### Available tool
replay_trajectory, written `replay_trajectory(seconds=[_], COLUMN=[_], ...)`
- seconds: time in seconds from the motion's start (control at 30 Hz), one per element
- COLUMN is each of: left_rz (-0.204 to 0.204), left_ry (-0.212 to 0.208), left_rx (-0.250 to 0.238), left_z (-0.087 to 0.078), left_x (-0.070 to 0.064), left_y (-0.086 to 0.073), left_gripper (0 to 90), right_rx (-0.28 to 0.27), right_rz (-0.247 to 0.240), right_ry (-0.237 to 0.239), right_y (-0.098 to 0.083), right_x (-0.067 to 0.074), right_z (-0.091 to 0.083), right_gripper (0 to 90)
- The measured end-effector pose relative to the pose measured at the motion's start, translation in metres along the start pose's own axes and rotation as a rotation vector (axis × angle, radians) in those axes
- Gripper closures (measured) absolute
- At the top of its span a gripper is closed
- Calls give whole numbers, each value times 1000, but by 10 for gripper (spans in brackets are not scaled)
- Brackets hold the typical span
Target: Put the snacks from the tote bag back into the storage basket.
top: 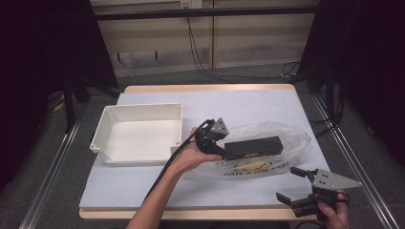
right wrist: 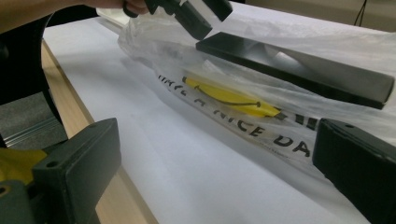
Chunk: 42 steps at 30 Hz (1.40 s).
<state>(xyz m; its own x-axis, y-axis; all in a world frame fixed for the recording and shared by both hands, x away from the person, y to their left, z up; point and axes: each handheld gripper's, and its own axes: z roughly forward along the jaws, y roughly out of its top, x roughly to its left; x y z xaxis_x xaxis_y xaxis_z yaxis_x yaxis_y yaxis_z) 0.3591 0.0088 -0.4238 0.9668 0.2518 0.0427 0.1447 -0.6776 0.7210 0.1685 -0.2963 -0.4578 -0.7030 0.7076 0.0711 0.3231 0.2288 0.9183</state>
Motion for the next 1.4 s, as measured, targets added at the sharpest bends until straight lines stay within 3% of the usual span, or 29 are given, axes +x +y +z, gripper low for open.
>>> replay_trajectory(seconds=[0.07, 0.1, 0.17, 0.27, 0.4, 0.47, 0.63, 0.83, 1.0, 1.07, 1.4], left_rz=[-6, 3, 1, 11, -11, 4, -1, 29, 46, 42, 70], left_ry=[0, -7, -11, -6, -5, -7, -21, -59, -40, -55, -82], left_rx=[-4, 1, 3, 25, 35, 46, 78, 95, 113, 111, 116], left_z=[1, 3, 5, 11, 18, 22, 29, 36, 45, 47, 42], left_x=[0, 0, 0, -2, -3, -3, -2, -2, -6, -4, -6], left_y=[1, 2, 2, 3, 3, 3, 0, -1, -1, 0, 2], left_gripper=[331, 303, 301, 280, 239, 242, 252, 318, 303, 328, 409], right_rx=[0, -46, -70, -76, -49, -46, -34, -39, -43, -40, -30], right_rz=[-1, -16, -14, -1, -18, -19, -27, -16, -15, -20, -12], right_ry=[7, -5, -17, -4, 4, 4, 5, 8, 7, 10, 17], right_y=[-1, -3, -4, -6, -9, -8, -9, -9, -9, -10, -11], right_x=[0, -1, -2, -3, -1, -1, 0, -3, -2, -2, -2], right_z=[1, 2, 2, 3, 10, 10, 12, 13, 13, 13, 13], right_gripper=[8, 4, 2, 0, 3, 2, 3, 4, 2, 3, 2])
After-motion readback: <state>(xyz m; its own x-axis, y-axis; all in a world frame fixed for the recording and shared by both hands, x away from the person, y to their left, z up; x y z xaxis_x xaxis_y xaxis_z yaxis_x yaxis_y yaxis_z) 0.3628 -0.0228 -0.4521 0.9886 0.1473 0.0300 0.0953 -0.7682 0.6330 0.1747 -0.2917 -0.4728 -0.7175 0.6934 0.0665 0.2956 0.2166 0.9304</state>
